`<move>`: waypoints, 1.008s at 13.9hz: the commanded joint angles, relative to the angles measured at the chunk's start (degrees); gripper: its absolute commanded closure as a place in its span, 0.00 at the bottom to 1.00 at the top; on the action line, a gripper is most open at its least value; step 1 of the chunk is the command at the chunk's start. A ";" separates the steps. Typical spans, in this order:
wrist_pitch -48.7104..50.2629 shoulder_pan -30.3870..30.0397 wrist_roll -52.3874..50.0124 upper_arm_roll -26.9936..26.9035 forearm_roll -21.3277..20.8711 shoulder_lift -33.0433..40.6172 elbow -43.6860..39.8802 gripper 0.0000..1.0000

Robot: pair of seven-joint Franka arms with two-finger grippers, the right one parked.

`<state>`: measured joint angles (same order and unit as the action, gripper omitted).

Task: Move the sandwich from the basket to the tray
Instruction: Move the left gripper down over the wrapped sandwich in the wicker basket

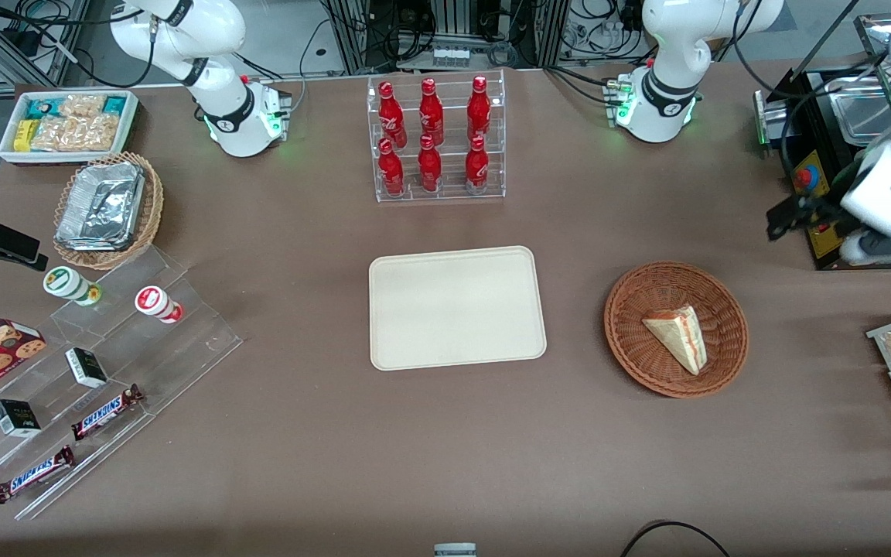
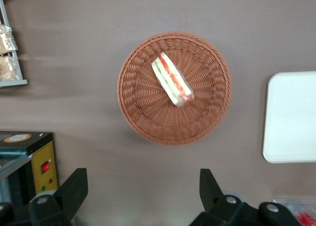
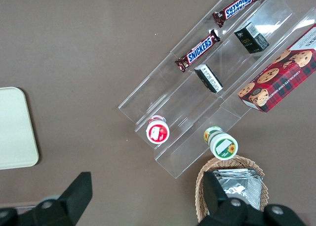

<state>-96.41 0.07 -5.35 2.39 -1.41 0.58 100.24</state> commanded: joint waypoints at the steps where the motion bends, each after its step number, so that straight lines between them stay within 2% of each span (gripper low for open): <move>1: -6.75 0.11 -6.83 -0.02 -0.88 0.83 6.98 0.00; 7: -30.11 0.72 -32.84 0.51 -0.70 -0.66 22.61 0.00; 9: -39.60 1.16 -36.73 0.94 -0.52 -1.89 27.10 0.00; 14: -46.58 2.65 -38.07 1.91 -0.96 -6.37 30.10 0.00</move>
<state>-140.51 1.95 -41.88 4.39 -1.44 -4.88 128.96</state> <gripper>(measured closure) 0.000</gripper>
